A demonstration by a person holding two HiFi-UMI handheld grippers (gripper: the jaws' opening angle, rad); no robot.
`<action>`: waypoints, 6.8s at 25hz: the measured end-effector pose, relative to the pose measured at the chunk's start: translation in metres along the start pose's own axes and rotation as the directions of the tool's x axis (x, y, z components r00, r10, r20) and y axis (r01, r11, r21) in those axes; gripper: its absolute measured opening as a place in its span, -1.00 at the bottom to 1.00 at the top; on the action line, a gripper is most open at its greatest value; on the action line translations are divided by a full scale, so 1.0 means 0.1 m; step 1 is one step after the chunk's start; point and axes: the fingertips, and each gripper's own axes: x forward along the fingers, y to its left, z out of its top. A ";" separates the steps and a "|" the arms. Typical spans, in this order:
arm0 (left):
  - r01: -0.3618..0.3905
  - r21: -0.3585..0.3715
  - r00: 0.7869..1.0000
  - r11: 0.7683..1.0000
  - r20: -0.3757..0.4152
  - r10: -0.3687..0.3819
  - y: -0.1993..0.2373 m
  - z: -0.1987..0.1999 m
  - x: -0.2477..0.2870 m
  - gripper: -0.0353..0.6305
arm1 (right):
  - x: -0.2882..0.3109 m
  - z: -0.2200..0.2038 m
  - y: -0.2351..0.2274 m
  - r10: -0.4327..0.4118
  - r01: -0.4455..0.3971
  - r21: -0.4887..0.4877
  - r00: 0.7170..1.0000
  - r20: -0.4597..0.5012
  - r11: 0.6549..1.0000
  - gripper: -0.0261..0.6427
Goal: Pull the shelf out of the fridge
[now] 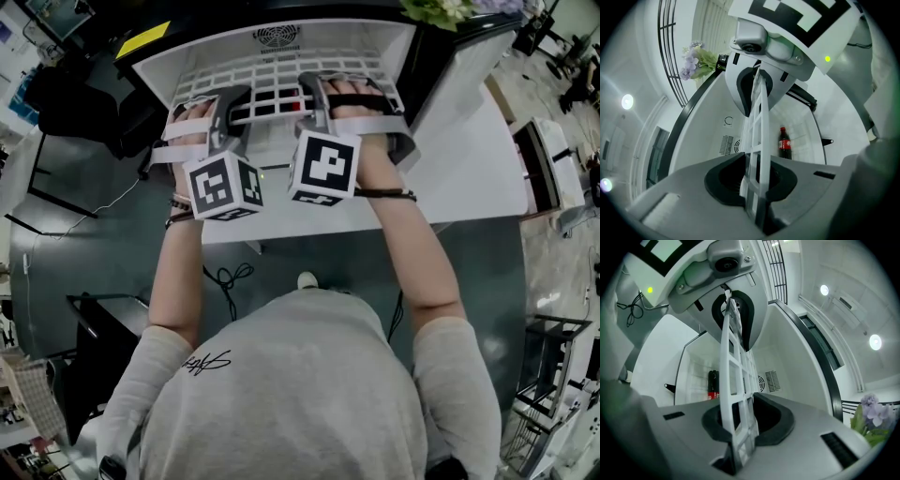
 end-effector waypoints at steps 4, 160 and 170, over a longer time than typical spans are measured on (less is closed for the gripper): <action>0.001 0.000 1.000 1.000 0.000 -0.001 -0.01 0.01 -0.04 -0.76 | -0.05 0.01 0.01 -0.002 0.002 0.001 1.000 0.002 1.000 -0.78; 0.012 -0.027 0.996 1.000 -0.093 -0.015 -0.89 0.34 -0.93 -0.77 | -1.03 0.05 0.84 0.070 -0.068 -0.021 0.984 0.164 0.997 -0.78; 0.029 -0.027 0.995 0.999 -0.093 -0.031 -1.05 0.38 -0.96 -0.77 | -1.08 -0.01 1.00 0.086 -0.084 -0.016 0.982 0.168 0.996 -0.78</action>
